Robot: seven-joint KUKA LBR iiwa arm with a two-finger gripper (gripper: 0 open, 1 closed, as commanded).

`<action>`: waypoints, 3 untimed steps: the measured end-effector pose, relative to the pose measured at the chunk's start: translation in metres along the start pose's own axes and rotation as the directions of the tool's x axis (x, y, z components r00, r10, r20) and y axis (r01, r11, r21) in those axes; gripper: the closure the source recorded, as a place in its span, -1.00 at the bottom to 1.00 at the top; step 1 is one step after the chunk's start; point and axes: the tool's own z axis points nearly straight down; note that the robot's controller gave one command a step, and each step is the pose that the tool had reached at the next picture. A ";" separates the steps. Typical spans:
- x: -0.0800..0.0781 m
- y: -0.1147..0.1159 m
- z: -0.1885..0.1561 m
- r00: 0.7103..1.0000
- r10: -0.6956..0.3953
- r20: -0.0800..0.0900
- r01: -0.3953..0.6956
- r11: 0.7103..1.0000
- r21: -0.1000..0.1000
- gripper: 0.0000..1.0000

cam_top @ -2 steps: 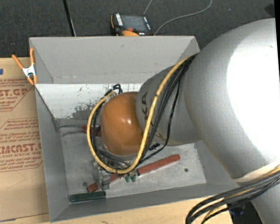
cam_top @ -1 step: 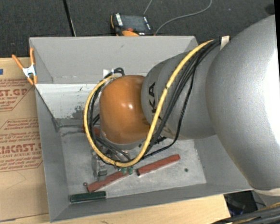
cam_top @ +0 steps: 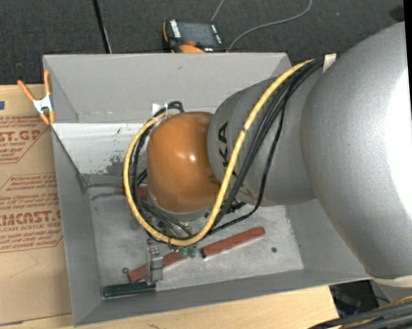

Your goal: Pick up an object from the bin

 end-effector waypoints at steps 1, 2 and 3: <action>0.006 -0.016 0.080 0.969 -0.248 0.011 0.248 0.969 0.001 -1.00; 0.008 -0.016 0.079 0.969 -0.248 -0.001 0.248 0.969 0.001 1.00; -0.013 0.012 -0.056 0.969 -0.246 0.010 0.246 0.969 0.000 1.00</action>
Offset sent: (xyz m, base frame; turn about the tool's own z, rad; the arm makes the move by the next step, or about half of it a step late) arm -0.0076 -0.0172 -0.0812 -0.2518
